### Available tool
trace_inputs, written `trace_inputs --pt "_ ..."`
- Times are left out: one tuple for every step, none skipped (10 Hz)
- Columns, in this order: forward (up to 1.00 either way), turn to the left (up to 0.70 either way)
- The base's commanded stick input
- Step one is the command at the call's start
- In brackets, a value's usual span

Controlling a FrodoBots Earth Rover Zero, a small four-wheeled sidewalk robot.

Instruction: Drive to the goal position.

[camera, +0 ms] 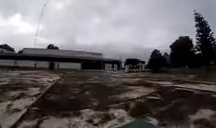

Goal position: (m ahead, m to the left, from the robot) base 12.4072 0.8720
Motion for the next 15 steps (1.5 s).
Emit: trace_inputs --pt "0.7 0.0" --pt "0.7 0.0" --pt "0.7 0.0" --pt "0.7 0.0" --pt "0.7 0.0" --pt "0.7 0.0" --pt "0.7 0.0" --pt "0.7 0.0" --pt "0.7 0.0" --pt "0.7 0.0" --pt "0.7 0.0" --pt "0.7 0.0" --pt "0.7 0.0" --pt "0.7 0.0" --pt "0.7 0.0"
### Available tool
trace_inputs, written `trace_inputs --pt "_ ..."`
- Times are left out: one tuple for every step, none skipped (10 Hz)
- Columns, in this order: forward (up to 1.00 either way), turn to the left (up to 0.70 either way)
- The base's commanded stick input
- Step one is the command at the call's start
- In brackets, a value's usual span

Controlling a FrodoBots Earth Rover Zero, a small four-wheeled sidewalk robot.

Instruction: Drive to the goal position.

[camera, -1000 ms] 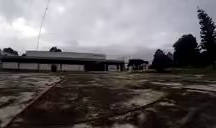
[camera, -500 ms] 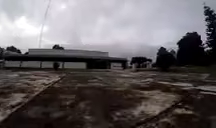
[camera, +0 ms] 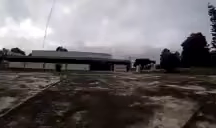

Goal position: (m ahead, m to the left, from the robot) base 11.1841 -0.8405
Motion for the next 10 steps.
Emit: trace_inputs --pt "0.7 0.0" --pt "0.7 0.0" --pt "0.7 -0.01" --pt "0.7 -0.22" --pt "0.7 -0.35" --pt "0.7 -0.35" --pt "0.7 -0.35" --pt "0.7 -0.35" --pt "0.7 -0.35" --pt "0.7 -0.34"
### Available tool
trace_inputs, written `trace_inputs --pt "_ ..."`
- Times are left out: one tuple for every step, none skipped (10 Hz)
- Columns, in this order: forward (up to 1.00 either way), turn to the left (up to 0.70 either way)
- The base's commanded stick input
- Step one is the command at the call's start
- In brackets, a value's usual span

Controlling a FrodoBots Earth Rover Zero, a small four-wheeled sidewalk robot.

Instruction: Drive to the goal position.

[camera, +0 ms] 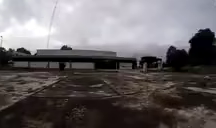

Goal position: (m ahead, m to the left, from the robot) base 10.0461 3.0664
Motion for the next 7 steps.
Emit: trace_inputs --pt "0.7 -0.11" --pt "0.7 0.0" --pt "0.7 0.0" --pt "0.7 0.0" --pt "0.7 0.0" --pt "0.7 0.0" --pt "0.7 0.0"
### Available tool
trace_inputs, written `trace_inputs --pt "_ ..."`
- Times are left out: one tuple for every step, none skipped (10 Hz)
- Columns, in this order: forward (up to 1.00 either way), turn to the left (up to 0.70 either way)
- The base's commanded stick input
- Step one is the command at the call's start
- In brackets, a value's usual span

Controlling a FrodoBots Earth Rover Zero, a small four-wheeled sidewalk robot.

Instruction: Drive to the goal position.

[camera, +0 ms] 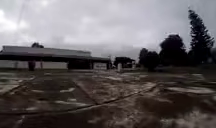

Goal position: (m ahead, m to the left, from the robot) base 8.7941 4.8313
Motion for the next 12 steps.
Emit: trace_inputs --pt "0.7 0.0" --pt "0.7 0.0" --pt "0.7 0.0" --pt "0.7 0.0" --pt "0.7 0.0" --pt "0.7 0.0" --pt "0.7 0.0" --pt "0.7 0.0" --pt "0.7 0.0" --pt "0.7 0.0" --pt "0.7 0.0" --pt "0.7 0.0"
